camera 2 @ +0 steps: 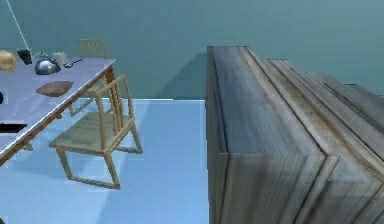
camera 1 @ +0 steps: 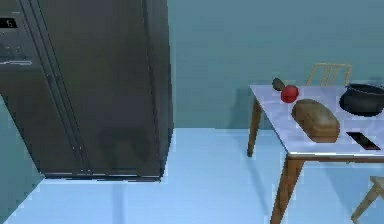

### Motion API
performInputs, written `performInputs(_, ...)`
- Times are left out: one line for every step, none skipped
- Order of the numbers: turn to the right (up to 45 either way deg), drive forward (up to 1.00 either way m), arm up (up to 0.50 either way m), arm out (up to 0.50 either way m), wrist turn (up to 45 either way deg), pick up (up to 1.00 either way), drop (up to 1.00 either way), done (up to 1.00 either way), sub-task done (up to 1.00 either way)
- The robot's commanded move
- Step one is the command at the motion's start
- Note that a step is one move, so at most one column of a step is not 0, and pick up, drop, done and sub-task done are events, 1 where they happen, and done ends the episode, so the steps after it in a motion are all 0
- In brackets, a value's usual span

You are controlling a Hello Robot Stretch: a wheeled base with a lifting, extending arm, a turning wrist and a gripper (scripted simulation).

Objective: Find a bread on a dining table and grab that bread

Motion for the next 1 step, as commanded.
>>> performInputs(0.0, 0.35, 0.0, 0.0, 0.0, 0.0, 0.0, 0.0, 0.0)
